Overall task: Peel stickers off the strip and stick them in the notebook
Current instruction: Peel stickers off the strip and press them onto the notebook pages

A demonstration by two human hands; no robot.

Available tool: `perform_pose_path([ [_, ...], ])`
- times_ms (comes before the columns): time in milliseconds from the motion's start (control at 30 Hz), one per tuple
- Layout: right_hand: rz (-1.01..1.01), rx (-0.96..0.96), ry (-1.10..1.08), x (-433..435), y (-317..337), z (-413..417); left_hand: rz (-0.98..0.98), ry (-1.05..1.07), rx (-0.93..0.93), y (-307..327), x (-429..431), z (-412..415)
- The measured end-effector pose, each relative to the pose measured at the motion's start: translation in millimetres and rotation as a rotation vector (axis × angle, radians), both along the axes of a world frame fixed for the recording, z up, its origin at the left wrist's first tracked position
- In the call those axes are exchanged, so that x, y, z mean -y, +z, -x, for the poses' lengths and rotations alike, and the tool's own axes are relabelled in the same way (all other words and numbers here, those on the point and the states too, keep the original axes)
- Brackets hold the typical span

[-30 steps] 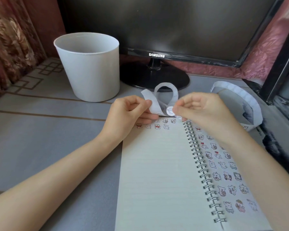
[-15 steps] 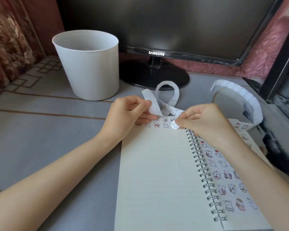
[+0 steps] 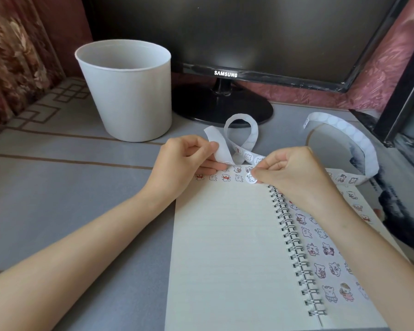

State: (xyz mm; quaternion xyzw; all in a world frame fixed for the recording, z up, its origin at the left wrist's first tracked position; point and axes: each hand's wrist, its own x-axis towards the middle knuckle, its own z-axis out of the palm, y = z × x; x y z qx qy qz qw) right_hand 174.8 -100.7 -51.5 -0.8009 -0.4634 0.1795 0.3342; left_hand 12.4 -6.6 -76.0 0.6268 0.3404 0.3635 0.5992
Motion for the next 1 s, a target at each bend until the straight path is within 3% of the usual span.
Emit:
perform_pose_path([
  [733, 0.015, 0.211, 0.021, -1.6, -4.2, 5.0, 0.003, -0.005, 0.004, -1.2, -0.8, -0.5],
  [1000, -0.02, 0.158, 0.078, -3.7, -7.4, -4.8, -0.002, -0.008, 0.001, -1.4, -0.7, -0.2],
])
